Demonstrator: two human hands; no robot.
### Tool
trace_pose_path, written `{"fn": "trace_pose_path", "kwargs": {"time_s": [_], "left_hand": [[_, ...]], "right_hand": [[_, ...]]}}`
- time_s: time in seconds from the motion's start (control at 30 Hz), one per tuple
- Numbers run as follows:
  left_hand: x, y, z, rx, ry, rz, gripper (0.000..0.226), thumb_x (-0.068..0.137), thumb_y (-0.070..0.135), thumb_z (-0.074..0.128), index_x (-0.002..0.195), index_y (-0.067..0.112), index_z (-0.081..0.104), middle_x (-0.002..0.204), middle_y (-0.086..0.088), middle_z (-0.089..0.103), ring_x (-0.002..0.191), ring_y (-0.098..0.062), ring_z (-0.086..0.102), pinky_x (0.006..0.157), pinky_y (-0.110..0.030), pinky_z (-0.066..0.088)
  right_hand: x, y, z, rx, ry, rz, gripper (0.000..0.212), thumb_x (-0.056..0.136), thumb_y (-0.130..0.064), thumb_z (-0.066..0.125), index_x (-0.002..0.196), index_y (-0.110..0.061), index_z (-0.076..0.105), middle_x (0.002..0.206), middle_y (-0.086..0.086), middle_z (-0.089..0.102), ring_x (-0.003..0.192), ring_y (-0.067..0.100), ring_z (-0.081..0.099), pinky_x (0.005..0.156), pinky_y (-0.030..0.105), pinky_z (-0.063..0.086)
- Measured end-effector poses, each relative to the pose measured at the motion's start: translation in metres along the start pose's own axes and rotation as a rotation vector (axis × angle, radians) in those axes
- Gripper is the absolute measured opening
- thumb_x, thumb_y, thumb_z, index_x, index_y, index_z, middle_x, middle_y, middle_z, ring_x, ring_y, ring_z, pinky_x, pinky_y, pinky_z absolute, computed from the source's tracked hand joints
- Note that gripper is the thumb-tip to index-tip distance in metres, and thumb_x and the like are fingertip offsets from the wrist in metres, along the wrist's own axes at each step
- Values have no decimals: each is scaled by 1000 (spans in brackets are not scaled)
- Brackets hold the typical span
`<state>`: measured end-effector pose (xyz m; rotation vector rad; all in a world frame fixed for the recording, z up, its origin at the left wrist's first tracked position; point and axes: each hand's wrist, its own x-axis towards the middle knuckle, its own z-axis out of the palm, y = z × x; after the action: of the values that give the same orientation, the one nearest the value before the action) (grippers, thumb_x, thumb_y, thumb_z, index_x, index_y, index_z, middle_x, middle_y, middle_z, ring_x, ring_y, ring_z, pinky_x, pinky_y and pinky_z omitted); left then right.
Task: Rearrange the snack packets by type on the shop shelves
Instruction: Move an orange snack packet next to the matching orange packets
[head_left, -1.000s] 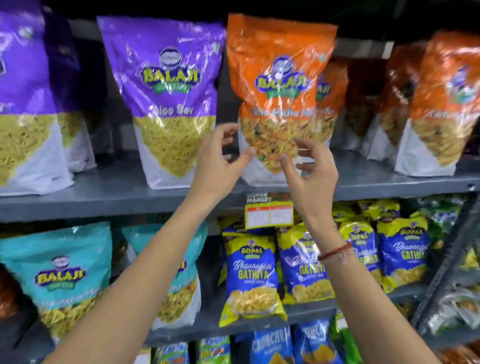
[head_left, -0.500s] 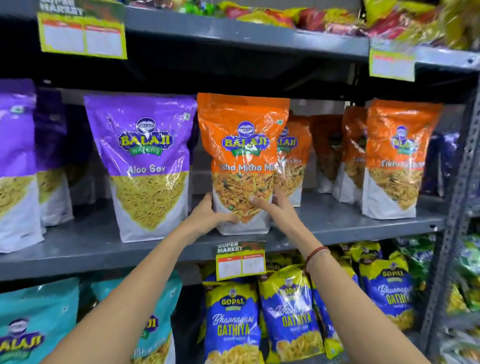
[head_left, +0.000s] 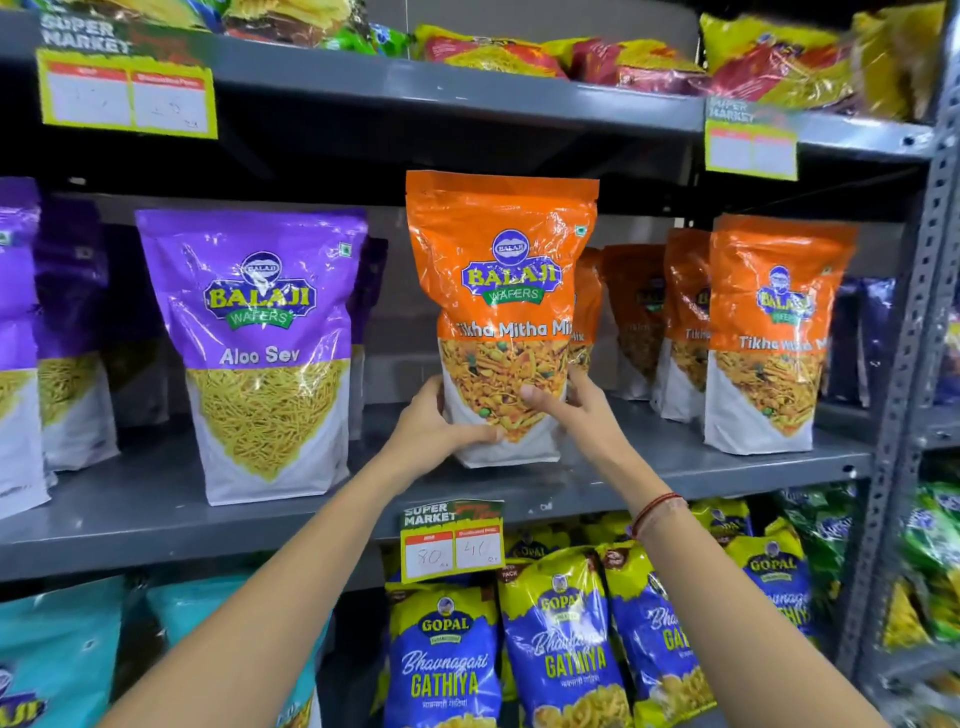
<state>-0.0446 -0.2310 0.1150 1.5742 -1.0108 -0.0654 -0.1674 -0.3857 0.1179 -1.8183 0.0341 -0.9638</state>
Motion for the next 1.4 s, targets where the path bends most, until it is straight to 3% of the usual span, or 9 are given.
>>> {"fn": "trace_pose_path", "kwargs": {"time_s": [0.2, 0.37, 0.6, 0.77, 0.9, 1.0, 1.1, 1.2, 1.4], "left_hand": [[16, 10, 44, -32, -33, -8, 78, 55, 29, 88, 121, 22, 48, 117, 5, 61, 103, -10, 59, 88, -29, 50], [24, 10, 77, -38, -58, -42, 85, 55, 33, 88, 127, 21, 45, 126, 1, 59, 110, -16, 57, 95, -35, 49], [30, 1, 102, 46, -92, -90, 99, 56, 43, 85, 138, 17, 35, 142, -5, 45, 127, -24, 44, 104, -41, 40], [35, 0, 98, 116, -183, -111, 115, 53, 48, 85, 145, 20, 21, 151, -5, 35, 135, -25, 37, 109, -45, 36], [36, -7, 88, 177, -310, -123, 114, 59, 42, 85, 147, 26, 14, 153, -4, 33, 135, -25, 37, 109, -46, 36], [34, -8, 89, 194, -289, -127, 110, 61, 39, 84, 147, 25, 16, 152, -5, 34, 135, -26, 37, 109, -46, 36], [31, -8, 94, 235, -232, -113, 113, 60, 42, 84, 147, 25, 15, 151, -8, 36, 135, -27, 37, 107, -43, 37], [29, -8, 97, 286, -202, -106, 118, 56, 48, 84, 147, 24, 14, 151, -9, 35, 135, -28, 37, 107, -43, 36], [27, -6, 99, 320, -196, -105, 119, 54, 54, 83, 147, 23, 16, 153, -8, 33, 136, -28, 36, 108, -44, 36]], "right_hand": [[5, 5, -44, -23, 40, 12, 39, 77, -32, 72, 111, -25, 56, 109, -10, 66, 94, -4, 65, 72, 9, 49], [3, 19, -73, -30, 48, 21, 30, 83, -23, 68, 109, -29, 55, 107, -16, 65, 89, -11, 64, 68, 4, 46], [0, 42, -94, -41, 42, 87, 45, 83, -30, 67, 123, -18, 52, 115, -9, 64, 95, -9, 63, 73, 8, 48], [-2, 43, -104, -95, 12, 144, 64, 72, -49, 67, 128, -27, 44, 115, -13, 63, 98, -8, 62, 73, 11, 49], [-1, 48, -112, -147, -89, 207, 79, 64, -38, 80, 132, -27, 40, 120, -7, 61, 109, 2, 58, 85, 16, 48], [1, 49, -116, -183, -134, 238, 91, 58, -36, 84, 136, -23, 39, 125, -2, 61, 112, 9, 58, 92, 23, 47], [1, 50, -118, -163, -134, 248, 91, 57, -35, 84, 136, -21, 41, 123, 1, 64, 109, 13, 62, 93, 27, 49], [1, 48, -120, -134, -154, 249, 77, 63, -28, 83, 130, -23, 46, 115, -3, 68, 97, 5, 67, 74, 13, 52], [2, 49, -121, -119, -161, 255, 81, 59, -31, 83, 131, -18, 47, 122, 2, 66, 112, 15, 61, 99, 30, 46]]}}
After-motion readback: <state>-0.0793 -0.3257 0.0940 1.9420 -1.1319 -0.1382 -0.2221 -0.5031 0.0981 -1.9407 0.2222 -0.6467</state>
